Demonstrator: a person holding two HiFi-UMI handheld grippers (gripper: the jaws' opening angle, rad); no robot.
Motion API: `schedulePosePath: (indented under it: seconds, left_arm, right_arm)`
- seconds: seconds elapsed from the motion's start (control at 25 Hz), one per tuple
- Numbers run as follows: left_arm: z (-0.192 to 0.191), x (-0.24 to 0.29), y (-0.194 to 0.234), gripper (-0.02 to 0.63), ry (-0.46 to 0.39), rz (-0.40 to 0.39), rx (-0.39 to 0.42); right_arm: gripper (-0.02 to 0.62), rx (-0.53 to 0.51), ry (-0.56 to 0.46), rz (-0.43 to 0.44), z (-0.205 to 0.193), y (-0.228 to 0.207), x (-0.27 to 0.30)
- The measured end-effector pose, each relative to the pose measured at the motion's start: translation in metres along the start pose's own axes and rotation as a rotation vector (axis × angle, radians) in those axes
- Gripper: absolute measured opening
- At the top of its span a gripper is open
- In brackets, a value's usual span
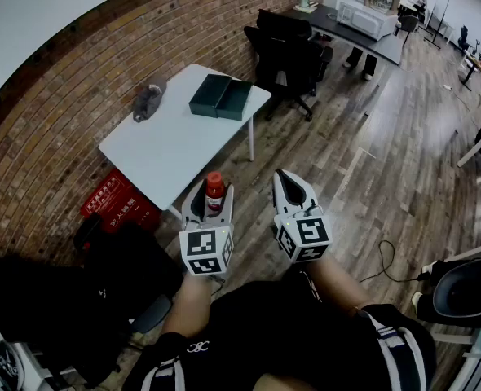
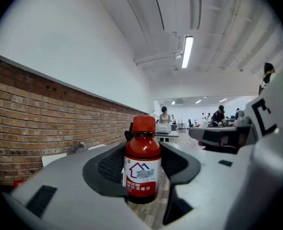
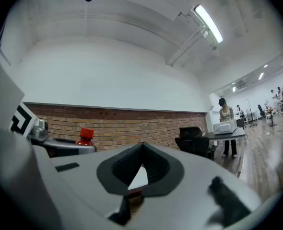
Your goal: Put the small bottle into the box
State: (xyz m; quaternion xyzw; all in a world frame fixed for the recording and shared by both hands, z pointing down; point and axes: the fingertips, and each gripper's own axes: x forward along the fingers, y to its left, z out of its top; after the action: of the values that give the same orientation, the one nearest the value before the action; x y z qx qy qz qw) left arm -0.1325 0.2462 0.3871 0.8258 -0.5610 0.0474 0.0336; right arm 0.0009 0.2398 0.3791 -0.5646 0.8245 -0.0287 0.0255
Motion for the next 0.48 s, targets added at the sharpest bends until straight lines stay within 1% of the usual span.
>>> schedulePosePath:
  seconds: [0.32, 0.48]
  left_arm:
    - [-0.003, -0.019, -0.011, 0.227, 0.009, -0.002, 0.017]
    - [-0.008, -0.023, -0.011, 0.227, 0.023, -0.004, 0.019]
  right_arm:
    - [0.026, 0.002, 0.007, -0.003, -0.006, 0.006, -0.021]
    - [0.026, 0.031, 0.014, 0.021, -0.01, 0.013, -0.022]
